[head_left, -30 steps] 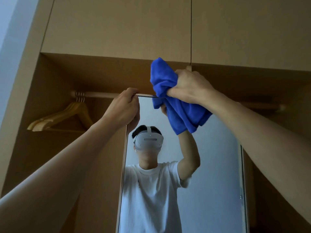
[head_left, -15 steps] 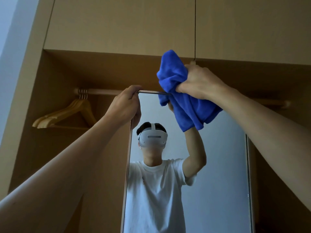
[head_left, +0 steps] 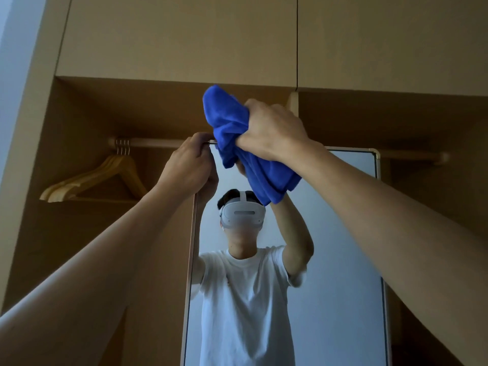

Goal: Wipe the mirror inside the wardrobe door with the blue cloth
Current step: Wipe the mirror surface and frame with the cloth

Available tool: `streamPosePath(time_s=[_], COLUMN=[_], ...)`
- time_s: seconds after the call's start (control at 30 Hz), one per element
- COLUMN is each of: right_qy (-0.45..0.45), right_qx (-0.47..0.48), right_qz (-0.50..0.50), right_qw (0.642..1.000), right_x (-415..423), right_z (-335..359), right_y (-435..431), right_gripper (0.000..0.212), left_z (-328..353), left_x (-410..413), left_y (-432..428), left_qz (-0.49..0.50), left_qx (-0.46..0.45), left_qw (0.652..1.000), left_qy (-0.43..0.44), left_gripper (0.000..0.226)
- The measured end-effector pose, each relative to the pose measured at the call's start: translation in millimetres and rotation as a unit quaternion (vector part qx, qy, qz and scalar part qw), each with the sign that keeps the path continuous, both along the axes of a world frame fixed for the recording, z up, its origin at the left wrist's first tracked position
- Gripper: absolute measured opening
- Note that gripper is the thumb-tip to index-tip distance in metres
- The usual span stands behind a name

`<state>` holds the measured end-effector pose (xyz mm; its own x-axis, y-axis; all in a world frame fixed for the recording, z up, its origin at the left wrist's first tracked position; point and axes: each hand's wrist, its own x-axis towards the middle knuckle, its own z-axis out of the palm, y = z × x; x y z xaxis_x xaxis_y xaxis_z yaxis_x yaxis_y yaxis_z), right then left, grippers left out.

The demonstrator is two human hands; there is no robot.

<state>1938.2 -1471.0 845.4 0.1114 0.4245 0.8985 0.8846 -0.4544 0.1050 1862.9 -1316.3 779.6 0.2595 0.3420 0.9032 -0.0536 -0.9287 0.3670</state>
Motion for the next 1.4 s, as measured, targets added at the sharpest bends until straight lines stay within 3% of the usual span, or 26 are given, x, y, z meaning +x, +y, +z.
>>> streamPosePath(time_s=[0.37, 0.57, 0.8, 0.93, 1.1, 1.2, 1.4], right_qy=[0.106, 0.145, 0.250, 0.302, 0.361, 0.385, 0.386], right_qx=[0.051, 0.116, 0.203, 0.227, 0.257, 0.262, 0.274], right_qz=[-0.013, -0.068, 0.062, 0.100, 0.142, 0.178, 0.203], right_qw=[0.993, 0.980, 0.945, 0.920, 0.885, 0.867, 0.857], right_x=[53.8, 103.2, 133.2, 146.7, 158.3, 161.1, 156.8], right_z=[3.6, -5.0, -15.5, -22.1, -35.3, -41.5, -60.5], right_y=[-75.2, -135.7, -173.8, -188.3, -192.4, -190.2, -184.5], right_gripper=[0.032, 0.030, 0.020, 0.020, 0.014, 0.010, 0.017], left_z=[-9.3, -9.3, 3.0, 11.0, 17.8, 16.1, 15.8], left_x=[-0.8, 7.9, 18.5, 36.7, 87.2, 112.7, 133.2], left_y=[-4.5, -9.6, -29.1, -52.4, -108.3, -144.3, -163.5], left_qz=[0.071, 0.104, 0.206, 0.258, 0.201, 0.127, 0.153], left_qx=[0.034, 0.036, 0.011, 0.107, 0.240, 0.269, 0.277], left_qw=[0.997, 0.994, 0.978, 0.960, 0.948, 0.952, 0.946], left_qy=[0.000, -0.010, 0.010, -0.003, 0.060, 0.069, 0.075], left_gripper=[0.040, 0.041, 0.044, 0.038, 0.033, 0.040, 0.048])
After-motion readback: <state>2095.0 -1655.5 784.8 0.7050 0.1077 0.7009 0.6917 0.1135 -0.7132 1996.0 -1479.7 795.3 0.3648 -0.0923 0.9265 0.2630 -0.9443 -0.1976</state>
